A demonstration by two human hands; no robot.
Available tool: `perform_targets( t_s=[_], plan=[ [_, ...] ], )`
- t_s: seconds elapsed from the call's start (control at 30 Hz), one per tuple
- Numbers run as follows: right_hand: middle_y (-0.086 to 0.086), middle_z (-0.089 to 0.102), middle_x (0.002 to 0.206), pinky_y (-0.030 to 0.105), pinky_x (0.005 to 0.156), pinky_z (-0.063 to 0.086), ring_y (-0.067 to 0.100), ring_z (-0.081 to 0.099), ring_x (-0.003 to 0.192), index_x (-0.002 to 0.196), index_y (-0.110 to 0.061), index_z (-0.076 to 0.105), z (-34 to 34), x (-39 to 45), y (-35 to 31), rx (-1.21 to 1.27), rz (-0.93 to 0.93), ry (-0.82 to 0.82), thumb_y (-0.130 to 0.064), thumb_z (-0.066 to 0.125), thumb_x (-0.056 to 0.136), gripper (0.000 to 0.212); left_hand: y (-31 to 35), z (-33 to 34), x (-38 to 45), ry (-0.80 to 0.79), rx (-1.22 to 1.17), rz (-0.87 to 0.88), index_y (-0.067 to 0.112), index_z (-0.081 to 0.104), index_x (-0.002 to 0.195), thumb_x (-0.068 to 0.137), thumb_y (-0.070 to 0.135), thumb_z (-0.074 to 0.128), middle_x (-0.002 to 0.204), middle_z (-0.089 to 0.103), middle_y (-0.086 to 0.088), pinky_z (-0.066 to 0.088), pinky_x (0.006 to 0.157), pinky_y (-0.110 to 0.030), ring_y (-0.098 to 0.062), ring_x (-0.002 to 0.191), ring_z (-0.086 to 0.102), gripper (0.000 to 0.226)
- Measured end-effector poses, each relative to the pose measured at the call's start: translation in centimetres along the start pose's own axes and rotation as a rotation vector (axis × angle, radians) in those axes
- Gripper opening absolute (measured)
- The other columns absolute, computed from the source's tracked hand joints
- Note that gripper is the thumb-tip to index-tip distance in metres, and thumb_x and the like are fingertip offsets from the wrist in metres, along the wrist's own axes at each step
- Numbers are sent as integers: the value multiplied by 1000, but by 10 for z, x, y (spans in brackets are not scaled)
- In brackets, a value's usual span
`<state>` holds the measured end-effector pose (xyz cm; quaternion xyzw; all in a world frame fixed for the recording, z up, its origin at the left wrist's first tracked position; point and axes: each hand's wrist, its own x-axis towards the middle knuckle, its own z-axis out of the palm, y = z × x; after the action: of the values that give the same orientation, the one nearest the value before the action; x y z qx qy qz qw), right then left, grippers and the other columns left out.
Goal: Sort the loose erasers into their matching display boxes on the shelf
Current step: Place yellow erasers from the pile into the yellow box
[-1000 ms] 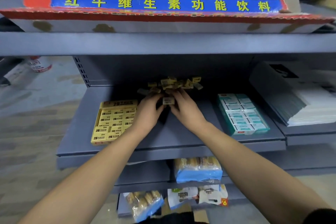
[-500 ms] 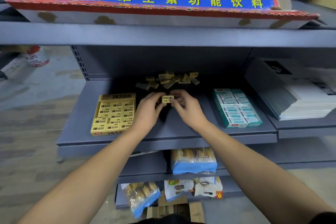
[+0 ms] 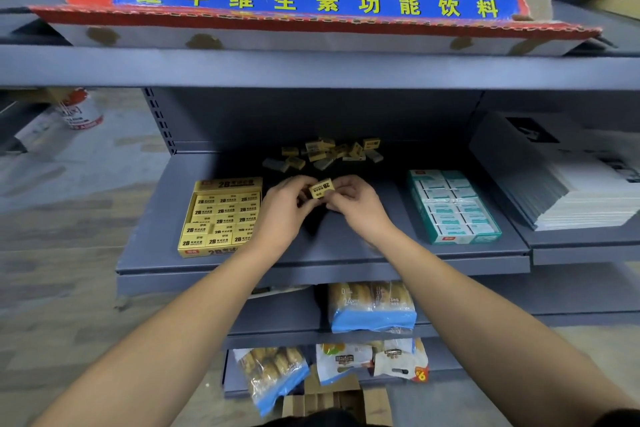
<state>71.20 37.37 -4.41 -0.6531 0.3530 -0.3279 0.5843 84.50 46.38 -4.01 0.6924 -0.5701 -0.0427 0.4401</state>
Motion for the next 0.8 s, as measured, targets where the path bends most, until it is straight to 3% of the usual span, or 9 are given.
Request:
perform_targets(
  t_s=[0.1,0.23,0.33,0.53,0.63,0.73,0.8],
  plan=[
    [15,65,108,34,86,57,25,66,102,111,-8,59,-2,-1,-6,147,-7,15,-1,56,92,20,1,1,0,-18,-5,-17,16,62,122,83,11,72,101,67,1,52,79,-26,-7,85,61,40],
    [8,69,105,20,75,53,11,66,93,116,-10,65,-6,-1,-10,-7,-126,-27,-8,61,93,23,4,-2,1,-15,-13,15,17,57,130,86,7,68,106,62,6,46,79,-14,-4,85,58,47],
    [2,70,102,24,81,54,9,67,94,111,-11,66,-7,-3,-11,-64,-198,26,-12,67,90,21,6,-4,0,-7,2,34,15,63,124,87,8,68,108,63,1,43,78,-14,-6,85,57,38],
    [-1,65,109,25,88,52,8,61,101,109,-11,68,-6,-9,-11,-528,-628,8,-13,71,86,24,4,-10,-2,48,22,26,12,64,121,87,8,68,107,64,-3,43,78,-17,-10,87,59,34],
    [0,68,109,31,92,50,12,61,105,110,-11,69,1,-9,-14,-595,-682,37,-14,70,86,23,2,-18,-8,69,42,8,13,62,125,88,11,67,106,62,-2,41,78,-15,-6,85,54,38],
    [-2,68,107,28,92,49,10,61,103,108,-11,70,13,-11,-19,-574,-698,28,-15,70,87,22,-4,-29,-14,88,70,-19,15,58,130,88,6,64,112,63,-2,46,83,-22,-11,93,58,42],
    [-3,68,106,25,90,49,7,61,101,105,-11,70,23,-13,-21,-550,-699,11,-15,70,86,19,-10,-40,-21,135,94,-56,15,59,128,89,1,59,112,62,-1,43,84,-18,-13,96,60,41]
  ],
)
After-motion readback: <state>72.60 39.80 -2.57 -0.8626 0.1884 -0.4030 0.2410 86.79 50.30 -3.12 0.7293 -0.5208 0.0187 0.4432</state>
